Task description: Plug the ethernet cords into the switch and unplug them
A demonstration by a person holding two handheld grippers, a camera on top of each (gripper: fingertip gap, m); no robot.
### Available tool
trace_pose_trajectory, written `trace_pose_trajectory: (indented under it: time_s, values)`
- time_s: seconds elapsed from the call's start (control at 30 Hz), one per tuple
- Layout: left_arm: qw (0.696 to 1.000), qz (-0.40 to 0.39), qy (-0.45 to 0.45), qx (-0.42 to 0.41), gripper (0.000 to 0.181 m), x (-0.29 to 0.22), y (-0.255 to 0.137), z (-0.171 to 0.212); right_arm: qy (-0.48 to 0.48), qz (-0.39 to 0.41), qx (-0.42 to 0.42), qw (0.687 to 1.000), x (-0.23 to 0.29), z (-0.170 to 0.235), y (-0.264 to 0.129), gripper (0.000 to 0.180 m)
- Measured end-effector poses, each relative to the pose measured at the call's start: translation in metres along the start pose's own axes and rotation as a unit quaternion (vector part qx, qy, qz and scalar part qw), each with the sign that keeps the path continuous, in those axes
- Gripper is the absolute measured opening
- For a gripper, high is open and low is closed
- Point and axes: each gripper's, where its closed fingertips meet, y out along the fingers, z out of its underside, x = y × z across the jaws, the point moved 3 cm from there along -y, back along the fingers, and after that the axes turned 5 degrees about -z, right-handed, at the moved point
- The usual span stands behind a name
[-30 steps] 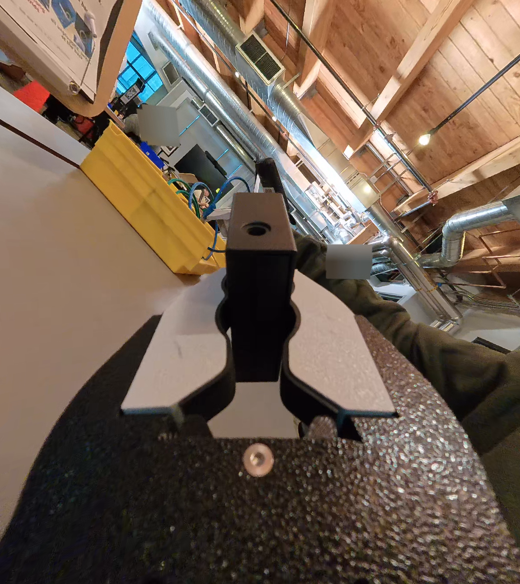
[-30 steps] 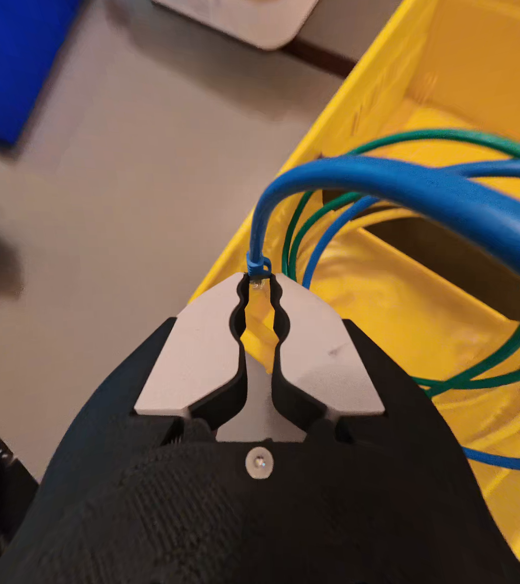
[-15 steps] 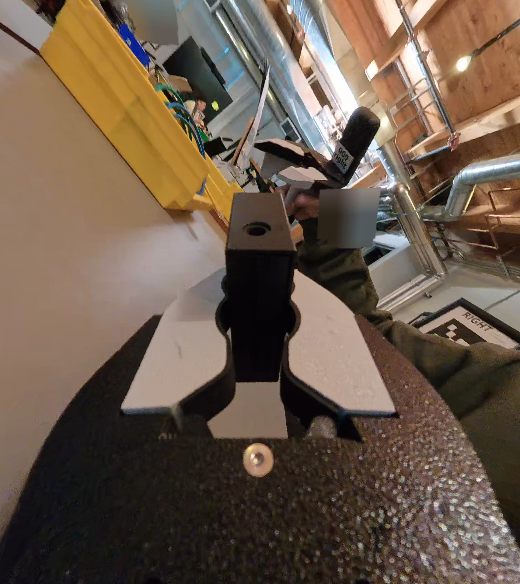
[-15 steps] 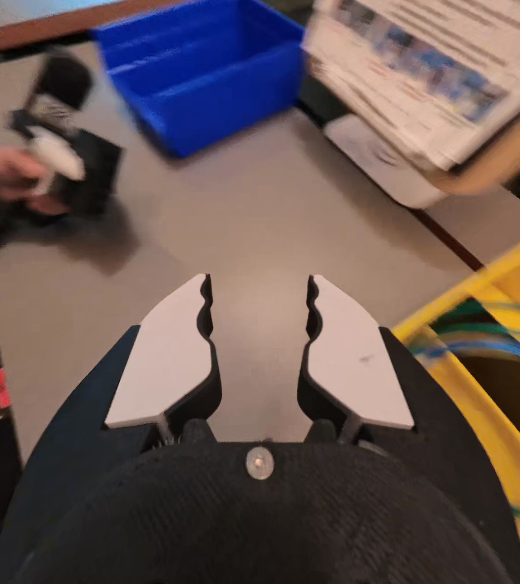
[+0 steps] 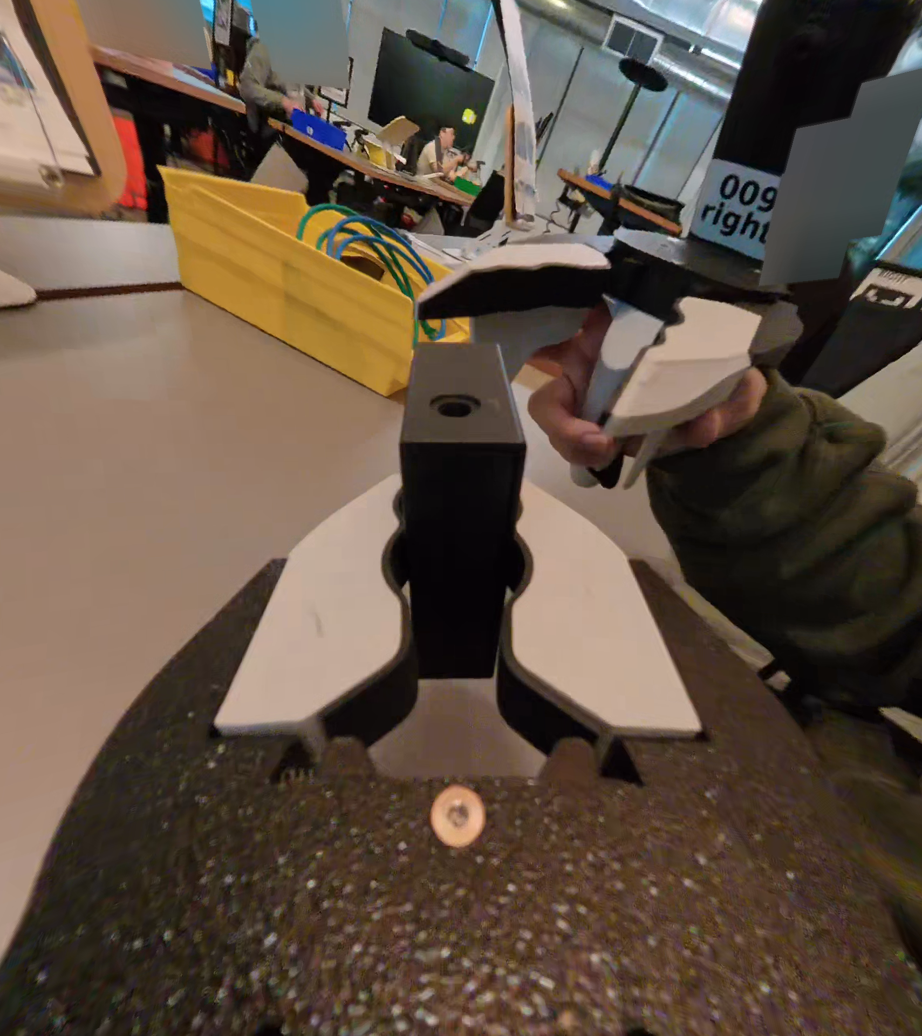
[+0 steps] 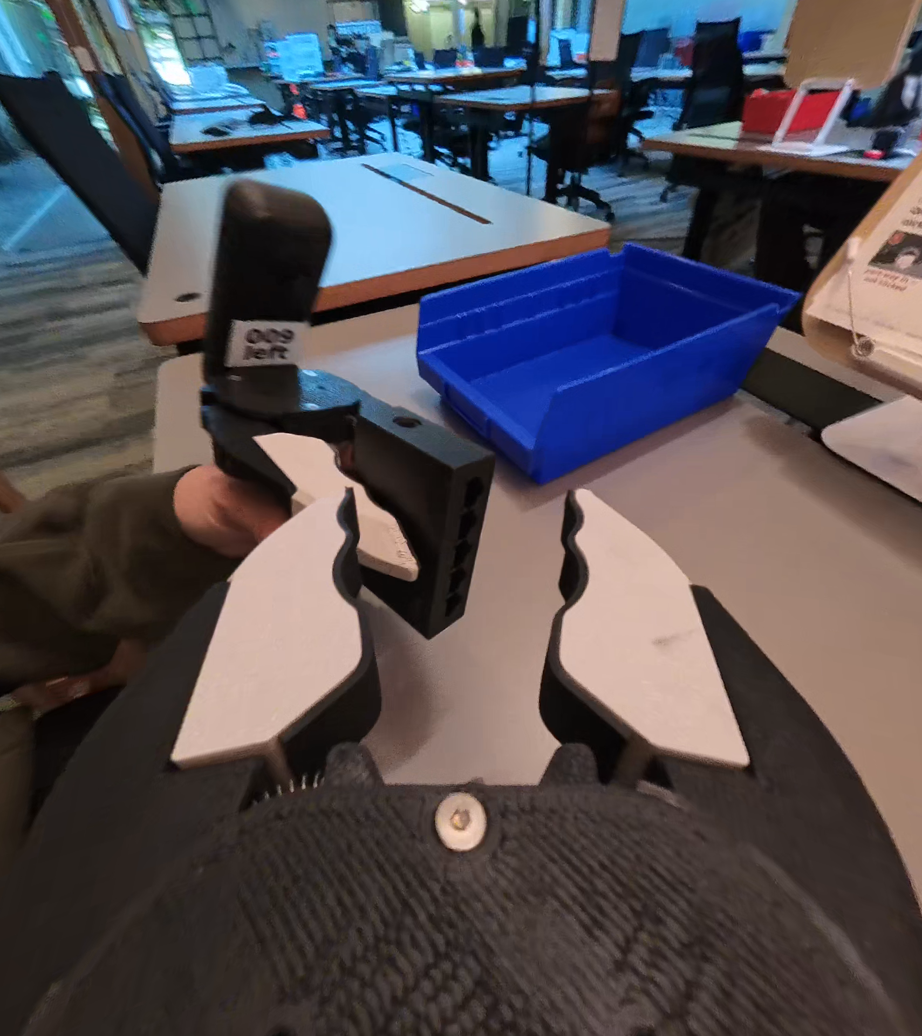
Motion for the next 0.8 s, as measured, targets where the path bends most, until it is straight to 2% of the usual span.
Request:
trace_pose_trajectory:
  time_s: [0.07, 0.17, 0.27, 0.33, 0.47, 0.57, 0.7, 0.8]
  values:
    - [0.998, -0.039, 0.046, 0.003, 0.030, 0.001, 0.000, -0.004, 0.018, 0.045, 0.005, 0.999, 0.002, 0.000, 0.006, 0.079]
    - [0.992, -0.081, 0.096, 0.016, 0.030, 0.002, 0.001, -0.005, 0.040, 0.077, -0.019, 0.996, 0.011, -0.008, 0.010, 0.079]
    - [0.992, -0.036, 0.112, 0.035, 0.030, -0.007, 0.005, 0.001, -0.010, 0.076, 0.013, 0.997, 0.016, -0.005, 0.013, 0.079]
    - [0.992, 0.008, 0.119, 0.046, 0.030, -0.014, 0.004, 0.005, -0.070, 0.036, 0.029, 0.996, 0.021, -0.003, 0.008, 0.075]
    - [0.983, 0.103, 0.143, 0.051, 0.030, -0.029, -0.010, 0.009, -0.125, -0.106, 0.028, 0.986, 0.041, -0.003, -0.009, 0.064]
    - [0.977, 0.135, 0.157, 0.051, 0.030, -0.035, -0.016, 0.010, -0.133, -0.132, 0.034, 0.982, 0.042, -0.004, -0.015, 0.058]
    - [0.970, 0.165, 0.170, 0.058, 0.030, -0.043, -0.016, 0.014, -0.139, -0.194, 0.054, 0.970, 0.055, 0.005, -0.007, 0.027]
    - [0.971, 0.154, 0.173, 0.065, 0.030, -0.036, -0.016, 0.017, -0.132, -0.190, 0.078, 0.970, 0.053, 0.011, -0.002, 0.027]
